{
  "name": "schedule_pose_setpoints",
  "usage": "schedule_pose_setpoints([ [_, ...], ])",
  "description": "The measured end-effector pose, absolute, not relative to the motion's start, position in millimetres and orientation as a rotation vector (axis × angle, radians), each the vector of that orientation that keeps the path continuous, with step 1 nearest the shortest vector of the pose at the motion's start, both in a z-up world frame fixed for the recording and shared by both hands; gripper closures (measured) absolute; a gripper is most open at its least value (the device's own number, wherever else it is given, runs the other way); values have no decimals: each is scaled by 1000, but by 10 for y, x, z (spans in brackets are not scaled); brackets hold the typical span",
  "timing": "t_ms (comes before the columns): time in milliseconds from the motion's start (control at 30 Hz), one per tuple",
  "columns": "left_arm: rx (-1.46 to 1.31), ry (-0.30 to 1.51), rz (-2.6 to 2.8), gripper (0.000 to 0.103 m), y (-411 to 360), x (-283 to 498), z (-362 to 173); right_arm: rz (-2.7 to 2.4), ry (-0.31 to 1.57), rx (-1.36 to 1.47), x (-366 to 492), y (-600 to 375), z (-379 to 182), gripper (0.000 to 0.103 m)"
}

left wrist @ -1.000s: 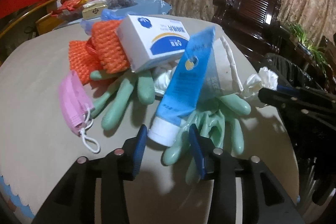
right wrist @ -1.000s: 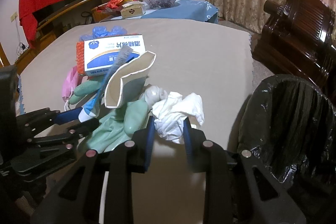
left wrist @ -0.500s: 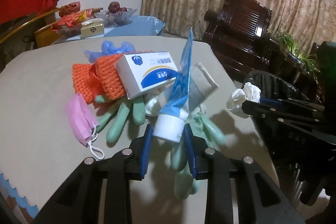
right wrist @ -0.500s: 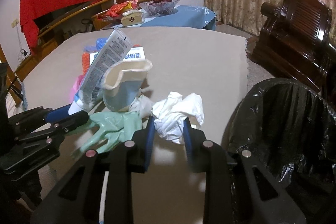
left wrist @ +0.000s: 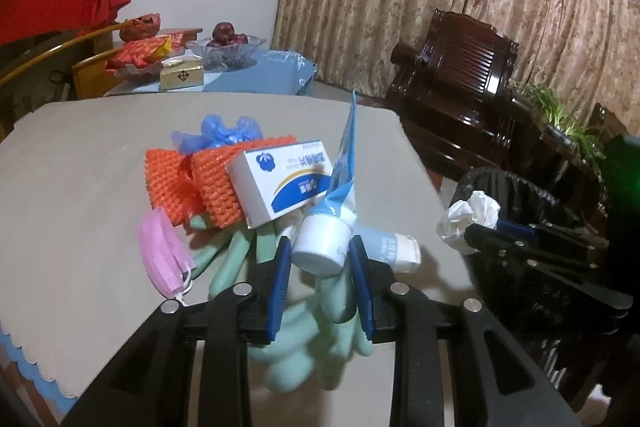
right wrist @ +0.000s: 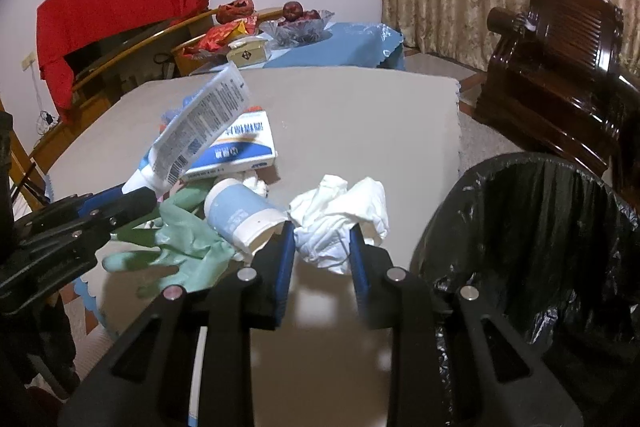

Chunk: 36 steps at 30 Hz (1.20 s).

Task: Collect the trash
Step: 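Grasp the blue-white tube with the left tool while the right tool holds the tissue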

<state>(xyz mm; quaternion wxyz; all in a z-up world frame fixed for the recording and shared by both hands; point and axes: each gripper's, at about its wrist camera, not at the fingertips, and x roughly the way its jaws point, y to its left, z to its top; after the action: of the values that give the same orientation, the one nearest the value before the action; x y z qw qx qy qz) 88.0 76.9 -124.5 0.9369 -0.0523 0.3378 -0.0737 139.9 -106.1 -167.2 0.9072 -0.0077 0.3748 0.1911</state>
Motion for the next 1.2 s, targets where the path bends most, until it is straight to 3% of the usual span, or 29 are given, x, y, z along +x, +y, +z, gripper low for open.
schedule_pose_setpoints([
  [233, -120, 745, -134, 73, 870, 872, -1416, 401, 795, -24, 1435, -993, -1725, 77],
  [533, -137, 822, -128, 64, 921, 1045, -1656, 406, 829, -39, 1501, -900, -1790, 77],
  [700, -131, 836, -118, 49, 952, 1085, -1730, 404, 839, -39, 1544, -896, -1801, 77],
  [1133, -46, 772, -133, 50, 840, 1225, -1567, 401, 845, -32, 1599, -880, -1844, 77],
  [1200, -30, 773, -152, 60, 795, 1276, -1589, 401, 843, -31, 1605, -882, -1843, 77],
])
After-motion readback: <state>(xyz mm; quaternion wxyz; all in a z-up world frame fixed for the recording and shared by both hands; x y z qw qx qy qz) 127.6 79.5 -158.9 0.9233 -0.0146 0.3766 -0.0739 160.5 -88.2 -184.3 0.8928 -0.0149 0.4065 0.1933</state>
